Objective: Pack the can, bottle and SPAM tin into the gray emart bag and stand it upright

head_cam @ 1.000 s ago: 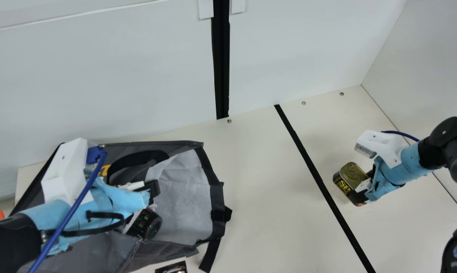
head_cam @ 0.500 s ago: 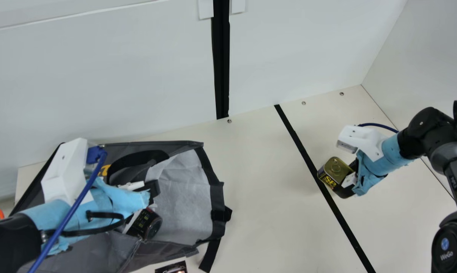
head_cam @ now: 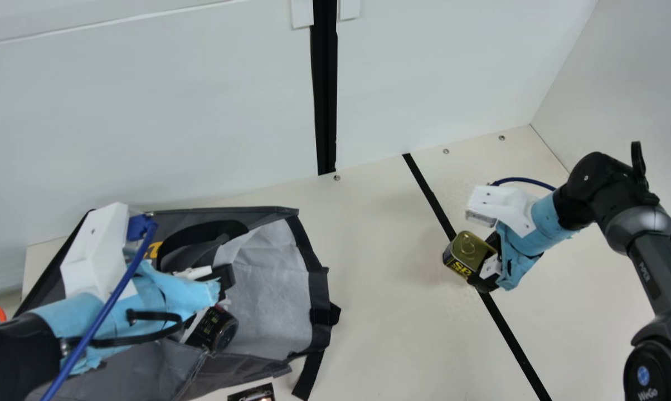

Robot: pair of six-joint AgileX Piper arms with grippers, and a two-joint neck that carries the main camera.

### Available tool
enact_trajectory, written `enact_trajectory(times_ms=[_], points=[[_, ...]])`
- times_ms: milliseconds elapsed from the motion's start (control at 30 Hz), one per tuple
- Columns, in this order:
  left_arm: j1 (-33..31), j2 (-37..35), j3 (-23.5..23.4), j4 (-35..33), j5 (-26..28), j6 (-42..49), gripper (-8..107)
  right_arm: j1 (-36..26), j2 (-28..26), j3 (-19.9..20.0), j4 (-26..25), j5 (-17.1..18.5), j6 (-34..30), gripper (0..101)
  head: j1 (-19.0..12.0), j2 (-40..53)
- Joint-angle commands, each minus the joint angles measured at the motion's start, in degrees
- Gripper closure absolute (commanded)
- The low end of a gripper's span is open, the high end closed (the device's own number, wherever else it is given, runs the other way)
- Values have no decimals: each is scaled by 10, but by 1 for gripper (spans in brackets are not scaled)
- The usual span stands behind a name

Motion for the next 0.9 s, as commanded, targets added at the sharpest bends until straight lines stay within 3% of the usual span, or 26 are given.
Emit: enact_trajectory(times_ms=[0,867], points=[[0,0,0,0,0,0,107,7,-3,4,-1,0,-2,101,-13,0],[0,0,0,0,0,0,107,106,-61,61,15,0,-27,101,-13,0]])
